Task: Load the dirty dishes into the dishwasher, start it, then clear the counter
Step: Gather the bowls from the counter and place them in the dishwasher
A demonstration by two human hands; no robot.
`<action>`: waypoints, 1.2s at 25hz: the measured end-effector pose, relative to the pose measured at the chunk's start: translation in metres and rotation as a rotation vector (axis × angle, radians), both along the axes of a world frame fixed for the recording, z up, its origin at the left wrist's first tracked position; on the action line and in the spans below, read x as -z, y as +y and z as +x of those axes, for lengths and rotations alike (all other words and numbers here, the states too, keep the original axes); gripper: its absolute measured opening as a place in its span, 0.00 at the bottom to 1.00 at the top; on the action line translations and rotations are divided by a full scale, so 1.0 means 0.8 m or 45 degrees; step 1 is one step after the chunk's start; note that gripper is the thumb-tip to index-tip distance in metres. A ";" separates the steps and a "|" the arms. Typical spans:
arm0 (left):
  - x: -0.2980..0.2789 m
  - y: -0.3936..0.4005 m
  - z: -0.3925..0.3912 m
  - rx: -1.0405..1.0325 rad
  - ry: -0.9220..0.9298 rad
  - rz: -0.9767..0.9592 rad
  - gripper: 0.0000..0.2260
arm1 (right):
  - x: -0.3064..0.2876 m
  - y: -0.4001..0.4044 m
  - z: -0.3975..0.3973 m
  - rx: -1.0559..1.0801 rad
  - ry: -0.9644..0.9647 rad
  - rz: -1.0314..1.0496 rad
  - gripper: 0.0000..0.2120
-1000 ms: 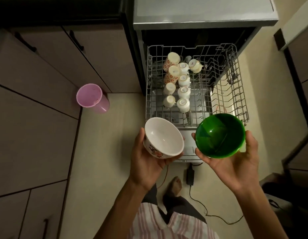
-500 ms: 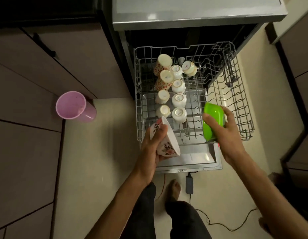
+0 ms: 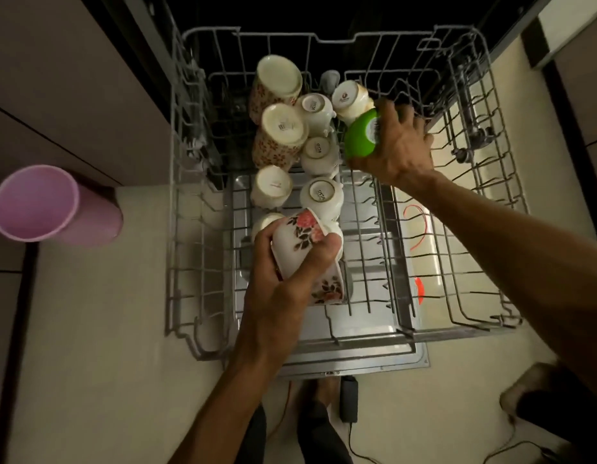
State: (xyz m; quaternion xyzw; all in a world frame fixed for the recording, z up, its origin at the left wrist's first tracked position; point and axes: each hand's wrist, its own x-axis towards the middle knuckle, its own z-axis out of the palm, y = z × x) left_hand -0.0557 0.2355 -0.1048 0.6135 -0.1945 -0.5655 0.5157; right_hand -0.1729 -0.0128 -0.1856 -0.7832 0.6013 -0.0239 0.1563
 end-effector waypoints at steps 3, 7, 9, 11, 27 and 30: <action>0.015 -0.010 -0.008 -0.009 0.010 0.004 0.23 | 0.017 -0.012 0.006 -0.098 0.151 -0.006 0.48; 0.020 -0.019 -0.013 -0.027 0.008 0.012 0.24 | 0.030 -0.015 0.005 -0.204 0.278 0.006 0.48; 0.023 -0.024 -0.015 -0.042 0.008 0.021 0.25 | 0.037 -0.012 0.006 -0.222 0.314 -0.008 0.49; 0.025 -0.030 -0.018 -0.051 0.010 0.022 0.25 | 0.041 -0.011 0.005 -0.220 0.328 -0.013 0.50; 0.037 -0.082 -0.068 0.432 -1.056 0.041 0.50 | -0.105 0.148 -0.095 0.177 -1.129 1.064 0.14; 0.044 -0.100 -0.079 0.587 -1.155 -0.051 0.53 | -0.093 0.144 -0.109 0.426 -1.297 1.048 0.10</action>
